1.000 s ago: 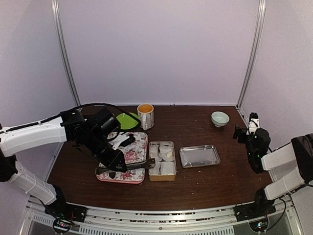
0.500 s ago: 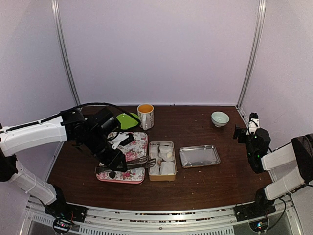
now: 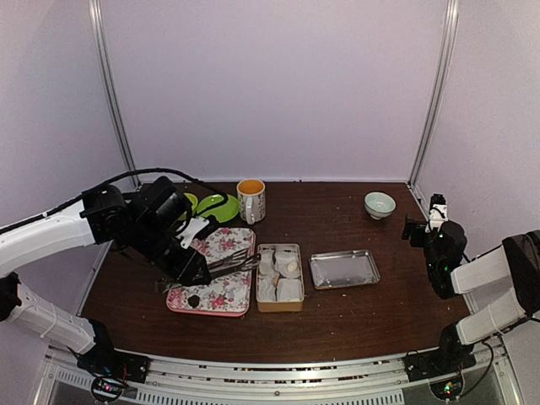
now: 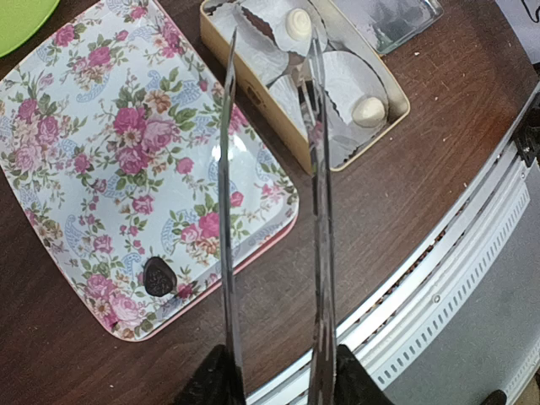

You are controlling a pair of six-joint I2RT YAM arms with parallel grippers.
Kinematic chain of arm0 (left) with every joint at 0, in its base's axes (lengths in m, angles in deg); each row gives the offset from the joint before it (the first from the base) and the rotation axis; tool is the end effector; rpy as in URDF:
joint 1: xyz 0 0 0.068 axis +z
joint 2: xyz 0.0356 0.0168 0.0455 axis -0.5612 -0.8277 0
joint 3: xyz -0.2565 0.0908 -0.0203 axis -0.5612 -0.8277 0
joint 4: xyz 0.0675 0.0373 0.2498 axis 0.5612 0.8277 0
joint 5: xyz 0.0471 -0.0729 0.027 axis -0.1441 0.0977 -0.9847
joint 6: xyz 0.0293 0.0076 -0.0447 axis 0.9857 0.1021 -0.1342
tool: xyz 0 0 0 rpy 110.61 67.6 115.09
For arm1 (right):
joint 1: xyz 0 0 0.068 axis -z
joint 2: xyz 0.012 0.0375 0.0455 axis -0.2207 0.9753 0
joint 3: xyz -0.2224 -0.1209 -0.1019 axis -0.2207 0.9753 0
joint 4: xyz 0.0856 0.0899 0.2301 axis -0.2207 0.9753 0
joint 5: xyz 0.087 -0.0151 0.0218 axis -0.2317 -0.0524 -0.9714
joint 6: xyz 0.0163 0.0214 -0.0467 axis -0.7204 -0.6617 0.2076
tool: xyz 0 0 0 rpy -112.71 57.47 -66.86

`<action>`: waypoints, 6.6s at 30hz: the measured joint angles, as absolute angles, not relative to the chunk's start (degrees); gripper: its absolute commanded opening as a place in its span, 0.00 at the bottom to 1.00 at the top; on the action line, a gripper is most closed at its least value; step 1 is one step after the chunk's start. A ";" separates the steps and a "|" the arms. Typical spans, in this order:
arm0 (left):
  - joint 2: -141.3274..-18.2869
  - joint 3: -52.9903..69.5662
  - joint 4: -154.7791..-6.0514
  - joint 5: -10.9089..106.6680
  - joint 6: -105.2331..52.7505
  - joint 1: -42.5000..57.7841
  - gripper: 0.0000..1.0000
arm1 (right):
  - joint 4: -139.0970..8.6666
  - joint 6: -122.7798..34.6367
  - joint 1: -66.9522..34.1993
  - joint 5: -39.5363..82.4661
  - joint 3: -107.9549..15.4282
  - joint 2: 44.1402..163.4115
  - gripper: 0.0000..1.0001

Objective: Pack the chocolate

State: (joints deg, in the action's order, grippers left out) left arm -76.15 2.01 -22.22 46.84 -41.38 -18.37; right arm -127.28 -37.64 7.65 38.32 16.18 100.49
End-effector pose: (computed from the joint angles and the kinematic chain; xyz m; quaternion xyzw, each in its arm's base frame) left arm 0.1416 -0.1920 0.3024 0.2310 0.9404 -0.2012 0.1474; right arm 0.2319 0.0149 0.1701 0.0254 0.7255 -0.0254 0.6873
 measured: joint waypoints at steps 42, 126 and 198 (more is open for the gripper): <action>-96.21 12.24 -27.42 52.31 -40.05 -18.22 0.11 | -127.28 -37.64 7.65 38.32 16.18 100.49 1.00; -78.27 -17.95 -45.93 27.74 -52.94 -5.54 0.34 | -127.31 -37.60 7.65 38.30 16.18 100.49 1.00; -53.17 -22.82 -55.72 34.51 -41.05 -5.43 0.88 | -42.65 -28.37 -39.48 28.40 -26.92 117.70 0.58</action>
